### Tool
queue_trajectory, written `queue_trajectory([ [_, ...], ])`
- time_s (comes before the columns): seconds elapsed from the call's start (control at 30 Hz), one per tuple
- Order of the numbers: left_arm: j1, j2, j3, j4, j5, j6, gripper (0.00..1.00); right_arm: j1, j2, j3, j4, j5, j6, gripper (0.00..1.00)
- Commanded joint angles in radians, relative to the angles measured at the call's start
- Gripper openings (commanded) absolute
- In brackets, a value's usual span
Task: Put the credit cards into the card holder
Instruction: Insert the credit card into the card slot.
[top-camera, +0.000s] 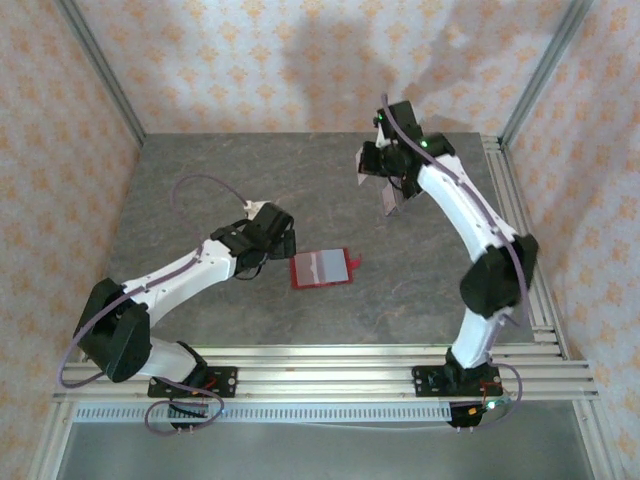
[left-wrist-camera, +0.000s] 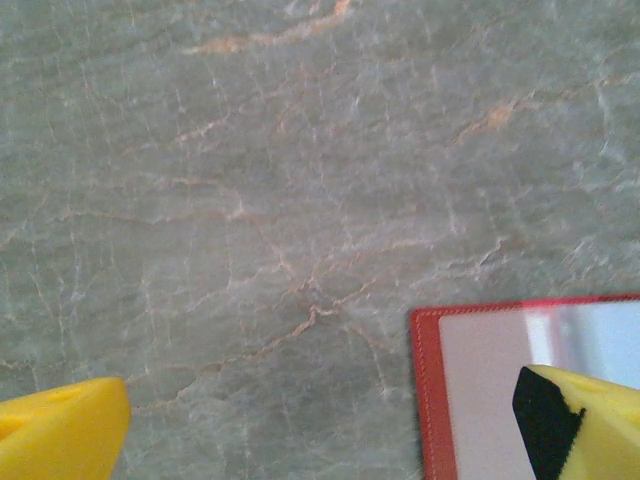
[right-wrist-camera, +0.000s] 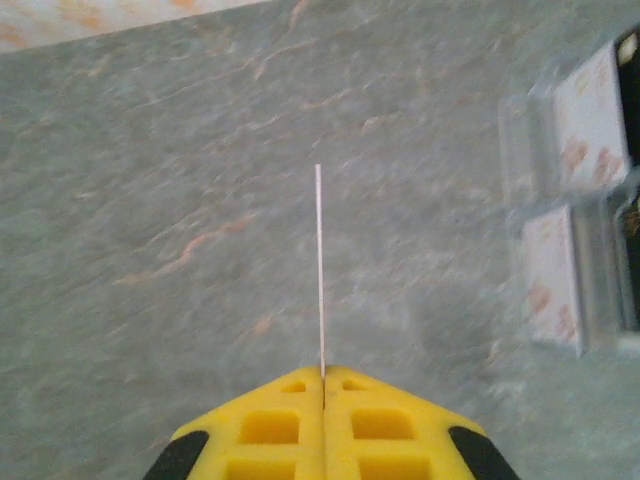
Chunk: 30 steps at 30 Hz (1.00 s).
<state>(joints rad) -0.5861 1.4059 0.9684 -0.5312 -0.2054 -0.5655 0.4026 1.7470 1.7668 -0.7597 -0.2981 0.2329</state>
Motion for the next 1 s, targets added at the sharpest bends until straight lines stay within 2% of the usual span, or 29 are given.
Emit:
queue_trajectory([
  [0.0, 0.008, -0.028, -0.040, -0.026, 0.030, 0.026, 1.00, -0.002, -0.166, -0.244, 0.221, -0.138, 0.130, 0.00],
  [0.2, 0.005, -0.024, -0.099, 0.003, 0.104, 0.019, 1.00, 0.039, -0.389, -0.748, 0.555, -0.291, 0.269, 0.00],
  [0.3, -0.001, -0.020, -0.129, 0.022, 0.116, 0.011, 1.00, 0.083, -0.439, -0.941, 0.713, -0.311, 0.349, 0.00],
  [0.43, -0.016, -0.007, -0.143, 0.025, 0.112, -0.001, 1.00, 0.166, -0.477, -1.156, 0.972, -0.262, 0.472, 0.00],
  [0.6, -0.045, 0.027, -0.130, 0.028, 0.112, -0.002, 1.00, 0.203, -0.470, -1.264, 1.149, -0.234, 0.510, 0.00],
  [0.97, -0.075, 0.146, -0.043, 0.034, 0.109, 0.026, 1.00, 0.203, -0.367, -1.261, 1.230, -0.241, 0.464, 0.00],
])
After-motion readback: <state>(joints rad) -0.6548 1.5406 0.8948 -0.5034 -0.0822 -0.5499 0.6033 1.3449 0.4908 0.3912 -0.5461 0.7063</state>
